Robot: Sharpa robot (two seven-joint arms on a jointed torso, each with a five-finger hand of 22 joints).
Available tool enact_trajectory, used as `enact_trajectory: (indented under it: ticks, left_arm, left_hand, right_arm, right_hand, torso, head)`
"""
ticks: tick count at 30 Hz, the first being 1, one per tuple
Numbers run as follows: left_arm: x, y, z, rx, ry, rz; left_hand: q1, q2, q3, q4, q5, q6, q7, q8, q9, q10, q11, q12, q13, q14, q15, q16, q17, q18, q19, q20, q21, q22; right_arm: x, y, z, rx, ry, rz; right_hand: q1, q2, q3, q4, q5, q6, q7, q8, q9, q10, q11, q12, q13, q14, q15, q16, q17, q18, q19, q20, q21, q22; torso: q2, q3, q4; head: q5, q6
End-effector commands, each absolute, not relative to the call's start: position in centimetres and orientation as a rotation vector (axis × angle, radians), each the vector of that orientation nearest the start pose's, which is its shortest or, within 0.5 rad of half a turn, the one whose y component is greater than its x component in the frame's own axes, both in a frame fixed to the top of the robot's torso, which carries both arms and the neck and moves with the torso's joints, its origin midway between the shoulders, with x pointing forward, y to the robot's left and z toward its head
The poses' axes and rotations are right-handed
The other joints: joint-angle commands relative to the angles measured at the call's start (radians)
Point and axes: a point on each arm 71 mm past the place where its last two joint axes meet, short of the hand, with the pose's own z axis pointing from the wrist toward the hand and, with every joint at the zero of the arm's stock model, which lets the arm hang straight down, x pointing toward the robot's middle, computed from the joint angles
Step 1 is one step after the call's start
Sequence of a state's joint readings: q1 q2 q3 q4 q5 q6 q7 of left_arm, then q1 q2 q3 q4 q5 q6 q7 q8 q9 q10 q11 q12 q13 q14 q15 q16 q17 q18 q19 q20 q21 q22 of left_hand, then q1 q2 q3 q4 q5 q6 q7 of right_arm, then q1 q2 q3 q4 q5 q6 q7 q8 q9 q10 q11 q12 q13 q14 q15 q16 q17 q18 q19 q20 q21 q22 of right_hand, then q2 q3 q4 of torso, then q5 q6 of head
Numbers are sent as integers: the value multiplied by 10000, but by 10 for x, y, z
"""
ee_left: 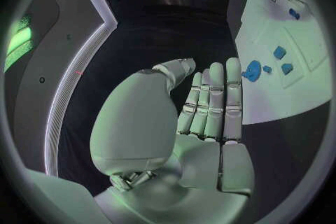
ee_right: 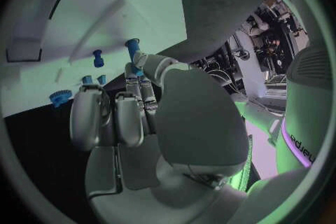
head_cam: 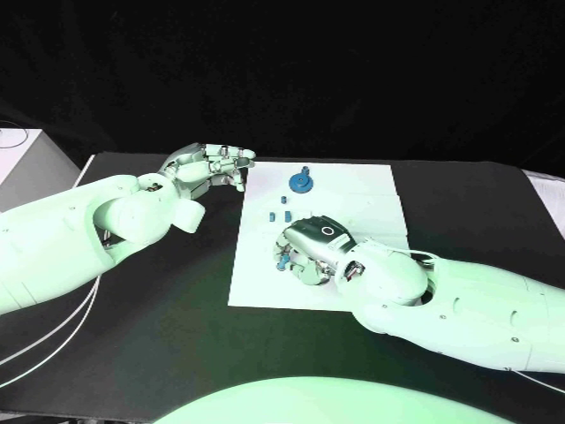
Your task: Assemble the parts on the task board
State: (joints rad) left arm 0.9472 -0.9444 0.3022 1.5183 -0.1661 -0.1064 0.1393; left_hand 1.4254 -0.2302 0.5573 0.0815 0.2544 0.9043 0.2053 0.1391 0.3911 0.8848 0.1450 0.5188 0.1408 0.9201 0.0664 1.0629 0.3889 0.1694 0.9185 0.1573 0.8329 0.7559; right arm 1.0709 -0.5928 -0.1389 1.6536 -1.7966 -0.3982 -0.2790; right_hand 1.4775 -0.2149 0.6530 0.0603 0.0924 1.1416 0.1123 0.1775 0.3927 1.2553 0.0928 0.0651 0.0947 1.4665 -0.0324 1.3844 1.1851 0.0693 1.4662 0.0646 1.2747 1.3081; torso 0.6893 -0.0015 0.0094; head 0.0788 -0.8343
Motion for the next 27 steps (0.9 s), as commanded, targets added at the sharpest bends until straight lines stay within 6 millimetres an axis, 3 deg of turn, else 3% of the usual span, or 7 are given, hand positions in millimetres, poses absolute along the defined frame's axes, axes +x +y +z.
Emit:
enact_trajectory:
  ticks: [1,15,18,20,23,25,27]
  left_arm:
    - [481,258,-186,-11714,15697,-15697]
    - [481,259,-186,-11718,15701,-15671]
    - [481,259,-186,-11718,15702,-15669]
    - [481,259,-186,-11719,15702,-15665]
    - [481,259,-186,-11721,15701,-15660]
    - [481,260,-186,-11722,15701,-15656]
    - [481,260,-186,-11725,15697,-15648]
  left_hand:
    - [-15,51,-11,74,65,-55,27,-64,-9,-64,-12,20,-9,20,28,-62,0,156,57,7,-49,-8]
    - [-15,51,-11,74,65,-55,27,-64,-9,-64,-12,20,-9,20,28,-62,0,156,57,7,-49,-8]
    - [-15,51,-11,74,65,-55,27,-64,-9,-64,-12,20,-9,20,28,-62,0,156,57,7,-49,-8]
    - [-15,51,-11,74,65,-55,27,-64,-9,-64,-12,20,-9,20,28,-62,0,156,57,7,-49,-8]
    - [-15,51,-11,74,65,-55,27,-64,-9,-64,-12,20,-9,20,28,-62,0,156,57,7,-49,-8]
    - [-15,51,-11,74,65,-55,27,-64,-9,-64,-12,20,-9,20,28,-62,0,156,57,7,-49,-8]
    - [-15,51,-11,74,65,-55,27,-64,-9,-64,-12,20,-9,20,28,-62,0,156,57,7,-49,-8]
  right_arm:
    - [390,-45,-244,-5039,16023,7895]
    - [391,-43,-253,-5219,16244,7714]
    - [392,-43,-255,-5263,16296,7738]
    - [393,-42,-257,-5303,16349,7742]
    - [394,-42,-259,-5345,16436,7712]
    - [394,-43,-260,-5358,16479,7684]
    - [395,-43,-261,-5359,16518,7626]
  right_hand:
    - [-37,60,53,-22,49,22,32,49,8,675,-502,149,663,332,-72,-7,-5,-87,517,-99,-34,787]
    - [-134,55,89,-77,62,-24,57,35,18,633,-483,113,676,306,-60,-65,-117,-66,493,-93,-144,724]
    - [-493,-30,43,-111,215,-393,180,-149,-11,303,-363,-23,644,296,43,-78,-139,-73,479,-30,-165,725]
    - [-850,-242,-108,-48,459,-745,266,-352,-64,-56,-246,-54,569,297,136,-70,-137,-76,466,47,-208,707]
    - [-1295,-588,-303,81,389,-1293,369,-664,-164,-846,-64,-51,342,239,294,-162,-318,-25,390,177,-536,519]
    - [-1419,-689,-536,98,410,-1535,399,-798,-212,-1319,-8,-38,184,232,340,-164,-334,9,350,228,-689,432]
    - [-1309,-599,-1160,34,410,-1826,474,-966,-289,-2060,83,-9,-91,190,414,-233,-493,61,290,312,-952,280]
  torso:
    - [-4,-4,12]
    - [-6,-10,-4]
    - [-6,-10,-4]
    - [-5,-7,-2]
    - [-3,-4,2]
    - [-5,-3,4]
    - [-6,-3,-1]
  head:
    - [-11,-11]
    - [22,-69]
    - [22,-69]
    - [32,-75]
    - [33,-72]
    - [31,-74]
    - [33,-78]
